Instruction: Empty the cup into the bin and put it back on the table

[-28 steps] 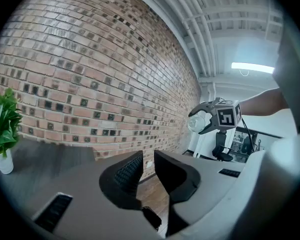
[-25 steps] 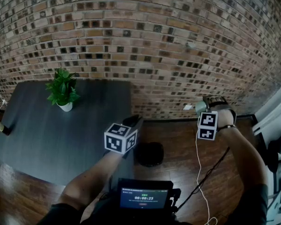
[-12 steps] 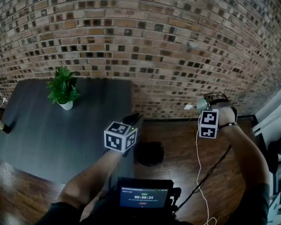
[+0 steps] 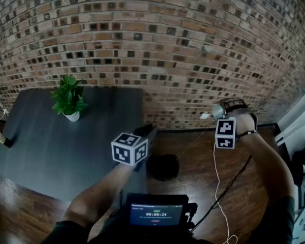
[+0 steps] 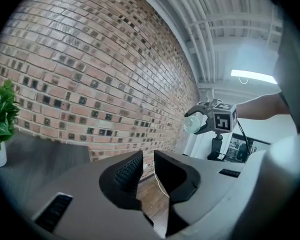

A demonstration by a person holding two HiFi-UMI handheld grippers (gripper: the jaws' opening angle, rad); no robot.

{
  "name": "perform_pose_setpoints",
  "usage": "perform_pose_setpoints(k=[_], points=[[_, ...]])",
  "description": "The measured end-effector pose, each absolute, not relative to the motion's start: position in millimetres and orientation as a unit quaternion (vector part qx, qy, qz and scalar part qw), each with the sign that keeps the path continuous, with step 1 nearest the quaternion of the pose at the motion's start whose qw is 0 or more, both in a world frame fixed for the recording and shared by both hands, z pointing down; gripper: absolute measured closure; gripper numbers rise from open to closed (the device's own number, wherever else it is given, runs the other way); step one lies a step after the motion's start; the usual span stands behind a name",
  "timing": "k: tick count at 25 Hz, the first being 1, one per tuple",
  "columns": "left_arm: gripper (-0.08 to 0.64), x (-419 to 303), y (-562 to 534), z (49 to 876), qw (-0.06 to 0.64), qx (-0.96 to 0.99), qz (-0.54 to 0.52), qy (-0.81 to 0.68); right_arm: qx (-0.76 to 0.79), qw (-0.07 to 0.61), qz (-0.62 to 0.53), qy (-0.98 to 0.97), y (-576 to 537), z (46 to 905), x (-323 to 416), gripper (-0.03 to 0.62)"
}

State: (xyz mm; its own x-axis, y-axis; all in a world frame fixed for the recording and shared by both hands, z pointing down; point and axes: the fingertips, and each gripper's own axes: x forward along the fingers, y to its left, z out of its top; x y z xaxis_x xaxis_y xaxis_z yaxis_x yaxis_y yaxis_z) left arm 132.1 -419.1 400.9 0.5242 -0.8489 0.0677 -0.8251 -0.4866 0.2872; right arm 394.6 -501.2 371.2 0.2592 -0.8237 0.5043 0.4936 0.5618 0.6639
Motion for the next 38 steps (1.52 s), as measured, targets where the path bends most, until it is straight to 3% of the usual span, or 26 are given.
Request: perform_pose_setpoints(k=[22,38], points=[[0.494,138.1,-413.1,397.8,0.134,0.870,-0.045,-0.472,0.212,0.746,-0.427,-0.465,-492.8,367.5,378.7,0.209],[0.495,132.7,-408.5,407.1,0.131,0.860,-0.022,-0.492,0.328,0.648,-0.245,-0.643,-486.9,393.7,389.0,0.209]])
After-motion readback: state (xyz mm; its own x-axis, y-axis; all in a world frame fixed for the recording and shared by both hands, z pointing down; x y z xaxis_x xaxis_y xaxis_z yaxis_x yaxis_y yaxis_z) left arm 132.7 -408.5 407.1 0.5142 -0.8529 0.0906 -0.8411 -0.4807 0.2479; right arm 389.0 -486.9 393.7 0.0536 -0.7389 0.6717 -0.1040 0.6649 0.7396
